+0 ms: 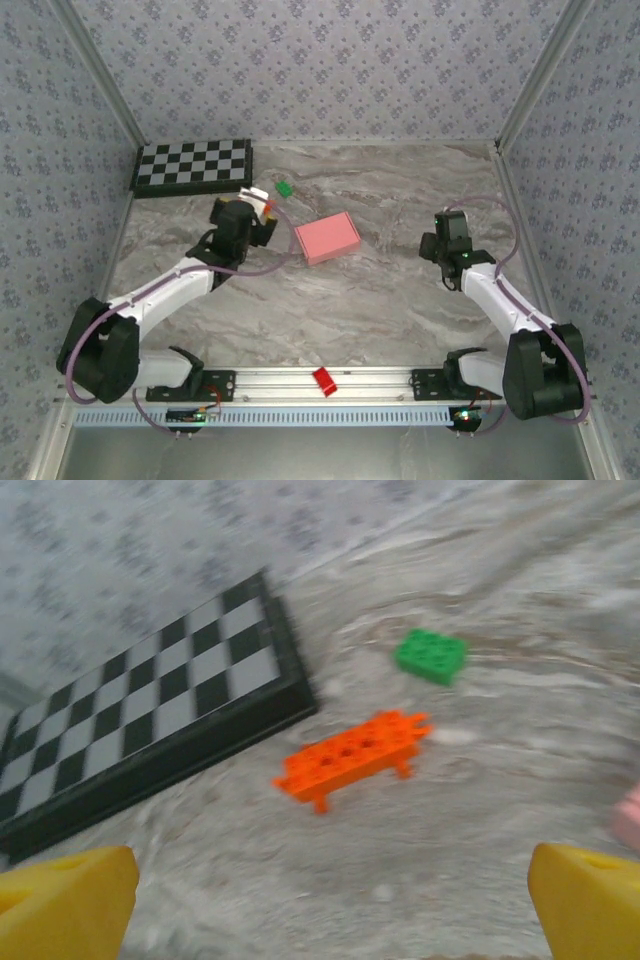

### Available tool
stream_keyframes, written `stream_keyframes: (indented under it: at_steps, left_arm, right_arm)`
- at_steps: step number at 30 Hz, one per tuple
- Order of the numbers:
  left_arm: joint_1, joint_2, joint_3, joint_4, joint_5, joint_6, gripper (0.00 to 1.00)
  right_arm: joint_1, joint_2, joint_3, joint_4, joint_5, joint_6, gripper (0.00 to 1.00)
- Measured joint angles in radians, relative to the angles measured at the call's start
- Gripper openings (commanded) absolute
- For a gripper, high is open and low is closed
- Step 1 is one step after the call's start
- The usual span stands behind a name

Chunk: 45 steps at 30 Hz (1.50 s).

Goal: Fold the paper box

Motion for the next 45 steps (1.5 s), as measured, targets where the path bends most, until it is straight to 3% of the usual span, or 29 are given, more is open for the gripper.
stream_keyframes:
  at_steps: [8,13,26,35,45]
  left_arm:
    - [0.166,-0.001,-0.087,0.011,-0.105,-0.116,1.00]
    - [0.261,0.000,-0.140,0.031,-0.092,-0.130,1.00]
    - [0.490,0.050,-0.311,0.307,0.258,-0.141,1.00]
    - [0.516,0.056,-0.359,0.483,0.427,-0.138,1.00]
    - [0.523,0.132,-0.417,0.664,0.498,-0.137,1.00]
  right_arm:
    - [-0.051,0.045,-0.080,0.201,0.124,-0.054,0.59]
    - [-0.074,0.091,-0.131,0.337,0.150,-0.080,0.59]
    - [-0.128,0.126,-0.219,0.612,0.101,-0.117,0.62]
    - [-0.160,0.126,-0.303,0.808,-0.011,-0.159,0.63]
    - [-0.164,0.180,-0.369,1.036,-0.074,-0.249,0.65]
